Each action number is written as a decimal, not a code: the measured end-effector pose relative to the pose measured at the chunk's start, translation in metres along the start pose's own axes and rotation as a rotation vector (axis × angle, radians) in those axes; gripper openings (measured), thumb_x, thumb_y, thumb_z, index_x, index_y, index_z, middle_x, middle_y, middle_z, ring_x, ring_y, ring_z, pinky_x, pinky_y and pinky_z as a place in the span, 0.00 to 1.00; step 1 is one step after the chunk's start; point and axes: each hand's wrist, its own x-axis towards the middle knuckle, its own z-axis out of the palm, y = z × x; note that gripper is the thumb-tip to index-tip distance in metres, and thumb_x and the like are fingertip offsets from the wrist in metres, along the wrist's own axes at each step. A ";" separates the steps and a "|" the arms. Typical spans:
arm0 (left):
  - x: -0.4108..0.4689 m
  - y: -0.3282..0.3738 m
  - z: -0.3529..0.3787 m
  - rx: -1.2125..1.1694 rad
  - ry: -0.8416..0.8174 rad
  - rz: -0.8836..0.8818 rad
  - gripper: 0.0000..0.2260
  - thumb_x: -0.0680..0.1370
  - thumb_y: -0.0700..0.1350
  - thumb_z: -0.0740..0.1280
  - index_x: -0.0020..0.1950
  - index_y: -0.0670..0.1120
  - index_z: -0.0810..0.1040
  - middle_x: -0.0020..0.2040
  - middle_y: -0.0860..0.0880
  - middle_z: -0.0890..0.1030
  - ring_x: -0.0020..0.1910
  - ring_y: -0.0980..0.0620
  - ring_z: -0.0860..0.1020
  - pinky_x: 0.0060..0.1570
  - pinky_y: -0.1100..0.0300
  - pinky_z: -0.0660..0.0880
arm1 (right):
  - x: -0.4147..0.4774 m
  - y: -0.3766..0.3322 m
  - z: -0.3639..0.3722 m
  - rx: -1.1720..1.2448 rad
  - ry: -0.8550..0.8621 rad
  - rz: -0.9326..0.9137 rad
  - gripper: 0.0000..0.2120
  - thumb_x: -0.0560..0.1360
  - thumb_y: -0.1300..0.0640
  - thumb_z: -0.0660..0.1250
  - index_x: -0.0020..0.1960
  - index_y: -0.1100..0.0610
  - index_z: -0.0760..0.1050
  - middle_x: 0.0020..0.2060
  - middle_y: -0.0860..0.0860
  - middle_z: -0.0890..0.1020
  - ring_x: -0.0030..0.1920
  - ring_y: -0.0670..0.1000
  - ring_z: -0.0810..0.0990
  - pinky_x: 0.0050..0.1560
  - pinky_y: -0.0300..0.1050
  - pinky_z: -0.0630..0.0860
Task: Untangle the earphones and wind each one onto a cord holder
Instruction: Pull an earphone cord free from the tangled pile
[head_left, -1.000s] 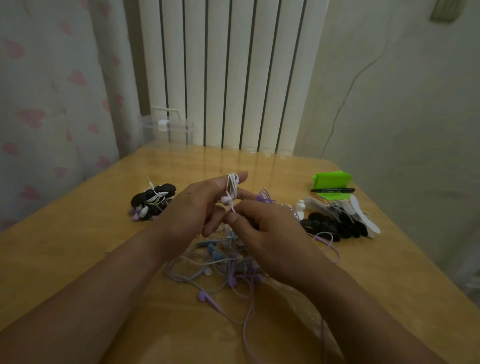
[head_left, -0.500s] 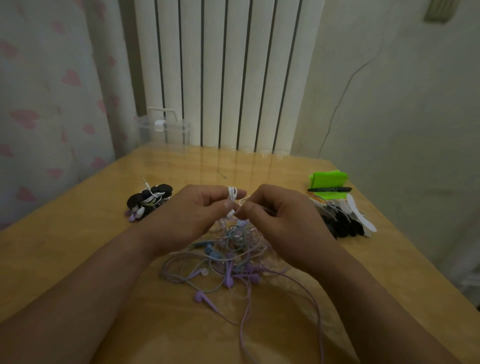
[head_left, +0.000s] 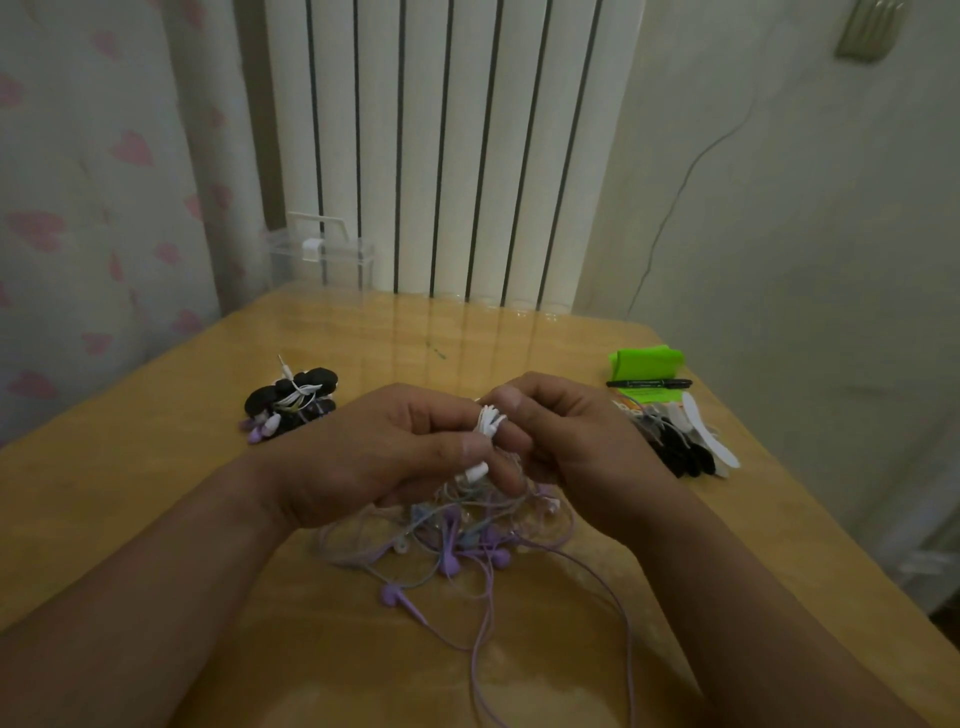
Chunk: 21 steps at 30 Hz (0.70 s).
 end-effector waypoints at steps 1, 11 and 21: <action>0.001 -0.003 0.000 -0.057 0.034 0.020 0.13 0.83 0.48 0.64 0.62 0.47 0.84 0.56 0.41 0.86 0.26 0.56 0.62 0.26 0.62 0.60 | 0.001 0.002 0.003 0.032 -0.007 0.018 0.10 0.80 0.49 0.68 0.47 0.54 0.83 0.34 0.60 0.72 0.33 0.55 0.63 0.33 0.44 0.64; 0.011 -0.010 0.000 -0.131 0.522 0.097 0.14 0.85 0.47 0.60 0.68 0.46 0.79 0.63 0.50 0.85 0.22 0.56 0.57 0.27 0.68 0.67 | 0.000 0.009 0.038 -0.508 -0.012 -0.019 0.13 0.87 0.55 0.59 0.65 0.50 0.81 0.35 0.46 0.79 0.36 0.40 0.77 0.38 0.38 0.73; 0.014 -0.022 0.006 0.225 0.647 0.114 0.08 0.83 0.44 0.68 0.60 0.50 0.84 0.52 0.55 0.88 0.57 0.58 0.84 0.60 0.56 0.81 | -0.004 0.007 0.042 -0.726 0.121 -0.157 0.11 0.84 0.51 0.64 0.43 0.47 0.75 0.33 0.43 0.77 0.35 0.45 0.75 0.37 0.46 0.71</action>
